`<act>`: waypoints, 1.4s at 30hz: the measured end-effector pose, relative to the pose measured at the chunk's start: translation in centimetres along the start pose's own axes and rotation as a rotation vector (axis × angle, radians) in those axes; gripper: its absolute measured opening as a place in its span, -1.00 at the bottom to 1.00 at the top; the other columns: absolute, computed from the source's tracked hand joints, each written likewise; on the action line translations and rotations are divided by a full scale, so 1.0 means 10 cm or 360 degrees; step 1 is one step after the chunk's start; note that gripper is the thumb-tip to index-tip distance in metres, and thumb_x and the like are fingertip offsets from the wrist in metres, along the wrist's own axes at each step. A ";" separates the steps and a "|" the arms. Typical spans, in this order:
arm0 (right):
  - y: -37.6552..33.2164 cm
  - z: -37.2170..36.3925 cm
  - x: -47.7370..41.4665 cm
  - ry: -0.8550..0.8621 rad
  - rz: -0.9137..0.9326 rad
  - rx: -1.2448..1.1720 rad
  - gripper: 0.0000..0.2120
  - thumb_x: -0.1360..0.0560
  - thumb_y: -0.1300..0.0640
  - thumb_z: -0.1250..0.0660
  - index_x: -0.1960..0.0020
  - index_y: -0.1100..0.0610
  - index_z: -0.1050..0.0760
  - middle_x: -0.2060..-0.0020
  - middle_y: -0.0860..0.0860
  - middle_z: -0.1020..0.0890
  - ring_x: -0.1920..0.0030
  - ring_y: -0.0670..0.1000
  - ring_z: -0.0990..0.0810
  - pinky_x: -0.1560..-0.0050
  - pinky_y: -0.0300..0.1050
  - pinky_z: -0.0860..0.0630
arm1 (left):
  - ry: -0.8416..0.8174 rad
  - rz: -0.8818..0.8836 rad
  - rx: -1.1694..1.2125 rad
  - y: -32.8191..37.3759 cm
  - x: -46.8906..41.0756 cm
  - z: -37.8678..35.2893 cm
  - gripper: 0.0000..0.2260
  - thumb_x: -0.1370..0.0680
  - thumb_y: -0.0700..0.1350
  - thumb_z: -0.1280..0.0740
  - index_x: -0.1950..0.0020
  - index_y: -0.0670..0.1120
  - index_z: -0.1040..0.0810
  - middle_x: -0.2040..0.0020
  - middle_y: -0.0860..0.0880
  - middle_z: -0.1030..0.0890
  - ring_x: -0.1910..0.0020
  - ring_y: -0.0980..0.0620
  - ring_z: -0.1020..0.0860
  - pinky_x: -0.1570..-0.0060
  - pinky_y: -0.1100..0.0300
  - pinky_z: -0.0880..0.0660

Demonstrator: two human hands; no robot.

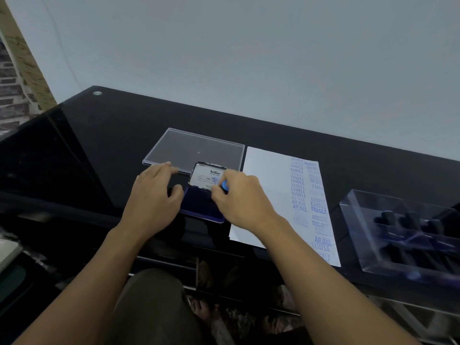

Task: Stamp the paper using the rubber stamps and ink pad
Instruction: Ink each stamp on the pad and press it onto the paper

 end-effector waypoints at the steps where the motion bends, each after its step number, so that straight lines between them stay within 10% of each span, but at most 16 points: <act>1: 0.07 0.09 0.01 -0.0015 -0.0018 -0.0003 -0.82 -0.58 0.07 -0.23 0.10 0.17 -0.44 0.21 0.07 -0.55 0.19 0.10 -0.52 0.34 -0.10 -0.39 | -0.0010 -0.0037 0.0022 0.09 -0.01 -0.01 -0.65 -0.58 -0.13 -0.27 -0.38 -0.09 -0.46 -0.46 -0.04 -0.39 -0.48 -0.02 -0.25 -0.47 0.00 -0.21; 17: 1.14 0.95 0.46 -0.0266 -0.0303 0.0326 -0.94 -0.61 0.09 -0.21 0.03 0.02 -0.44 0.15 -0.05 -0.57 0.27 -0.05 -0.52 0.35 -0.18 -0.37 | -0.0234 -0.0557 0.0169 1.39 0.11 -0.64 -0.64 -0.61 -0.11 -0.25 -0.40 -0.13 -0.45 -0.43 -0.03 -0.41 -0.47 0.02 -0.23 -0.44 0.11 -0.16; 42: 1.28 0.73 0.55 -0.0464 -0.0264 0.0564 -0.87 -0.63 0.08 -0.18 0.05 0.11 -0.32 0.22 0.08 -0.51 0.28 0.09 -0.46 0.35 -0.08 -0.31 | -0.0686 -0.0608 -0.0059 1.50 0.34 -1.37 -0.58 -0.67 -0.12 -0.06 -0.54 -0.06 -0.24 -0.59 -0.01 -0.13 -0.59 -0.01 0.05 -0.55 -0.03 0.15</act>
Point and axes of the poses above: each hand's wrist, its own x-axis away from the middle knuckle, its own z-axis out of the back of the hand, y = z × x, the point moved 5 cm from there along -x, towards the middle knuckle
